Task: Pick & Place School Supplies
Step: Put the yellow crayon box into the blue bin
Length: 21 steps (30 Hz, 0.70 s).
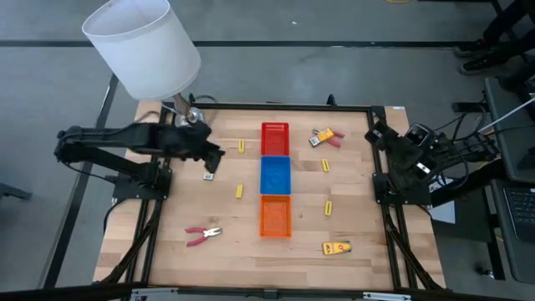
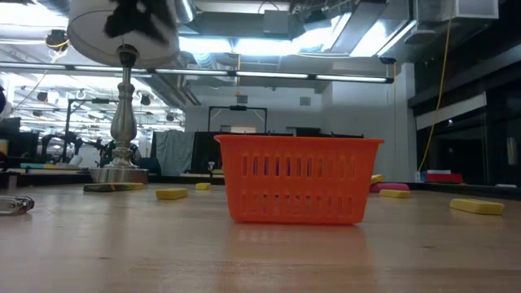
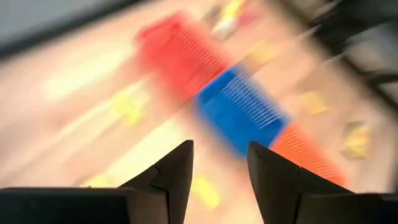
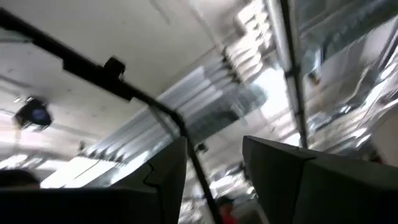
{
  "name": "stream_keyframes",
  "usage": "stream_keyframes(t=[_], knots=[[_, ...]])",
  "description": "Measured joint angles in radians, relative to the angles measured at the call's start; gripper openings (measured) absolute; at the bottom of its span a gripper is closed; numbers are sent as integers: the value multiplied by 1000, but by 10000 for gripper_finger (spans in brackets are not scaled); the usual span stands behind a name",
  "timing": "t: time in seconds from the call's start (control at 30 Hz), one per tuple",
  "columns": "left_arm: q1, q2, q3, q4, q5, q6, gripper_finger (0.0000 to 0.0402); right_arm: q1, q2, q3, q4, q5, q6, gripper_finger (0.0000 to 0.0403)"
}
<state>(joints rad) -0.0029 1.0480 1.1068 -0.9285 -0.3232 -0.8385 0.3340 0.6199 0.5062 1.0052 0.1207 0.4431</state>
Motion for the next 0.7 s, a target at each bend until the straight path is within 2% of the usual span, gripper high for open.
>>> stream_keyframes(t=[0.2,0.5,0.7], knots=[[16,180,4,-277,37,-271,163,2,1,101,-232,-5,53,162],[33,374,4,-276,43,-411,238,5,4,208,-433,21,51,162],[38,407,-76,-256,45,-503,280,19,4,220,-456,18,51,162]])
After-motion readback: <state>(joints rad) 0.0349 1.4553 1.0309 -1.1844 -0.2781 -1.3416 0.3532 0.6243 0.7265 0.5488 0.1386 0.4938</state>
